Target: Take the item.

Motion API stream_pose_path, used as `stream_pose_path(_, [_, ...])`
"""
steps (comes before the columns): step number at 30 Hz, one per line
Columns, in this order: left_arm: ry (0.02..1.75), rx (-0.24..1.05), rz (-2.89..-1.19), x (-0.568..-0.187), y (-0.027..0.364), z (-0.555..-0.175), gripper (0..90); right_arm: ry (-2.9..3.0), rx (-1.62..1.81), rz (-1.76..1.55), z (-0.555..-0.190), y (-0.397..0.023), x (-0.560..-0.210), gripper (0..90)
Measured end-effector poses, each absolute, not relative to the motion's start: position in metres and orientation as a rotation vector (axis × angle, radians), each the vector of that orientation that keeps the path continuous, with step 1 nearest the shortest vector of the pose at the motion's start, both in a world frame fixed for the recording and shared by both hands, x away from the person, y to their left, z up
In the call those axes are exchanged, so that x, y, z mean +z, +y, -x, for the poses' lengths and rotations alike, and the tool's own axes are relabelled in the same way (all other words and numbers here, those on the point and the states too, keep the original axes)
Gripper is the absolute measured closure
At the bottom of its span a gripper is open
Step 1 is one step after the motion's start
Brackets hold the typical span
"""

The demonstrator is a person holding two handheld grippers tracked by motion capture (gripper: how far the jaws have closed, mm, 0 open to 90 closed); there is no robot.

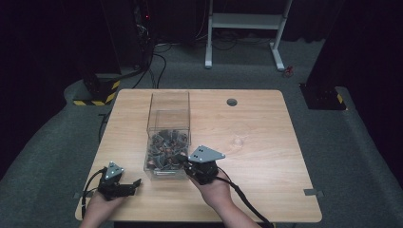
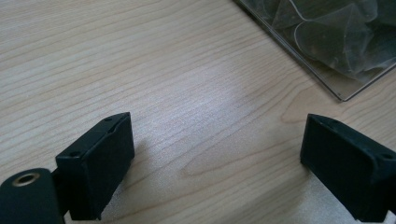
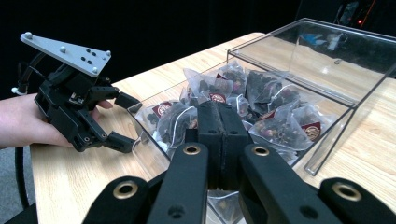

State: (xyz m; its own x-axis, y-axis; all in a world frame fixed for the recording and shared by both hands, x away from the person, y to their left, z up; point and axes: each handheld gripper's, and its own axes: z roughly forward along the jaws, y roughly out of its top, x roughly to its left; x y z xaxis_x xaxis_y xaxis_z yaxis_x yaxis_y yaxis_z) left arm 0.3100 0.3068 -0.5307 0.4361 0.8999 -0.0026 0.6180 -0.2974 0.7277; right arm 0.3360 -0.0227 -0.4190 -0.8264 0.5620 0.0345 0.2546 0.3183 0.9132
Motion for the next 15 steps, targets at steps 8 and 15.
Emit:
stream_pose_path(8, [1.272,0.548,-2.026,-0.531,0.307,-0.310,10.1,2.292,1.502,-0.741,-0.336,-0.028,-0.416,90.0])
stream_pose_path(15, [1.273,0.548,-2.026,-0.531,0.307,-0.310,10.1,2.282,1.492,-0.758,-0.337,-0.036,-0.415,90.0])
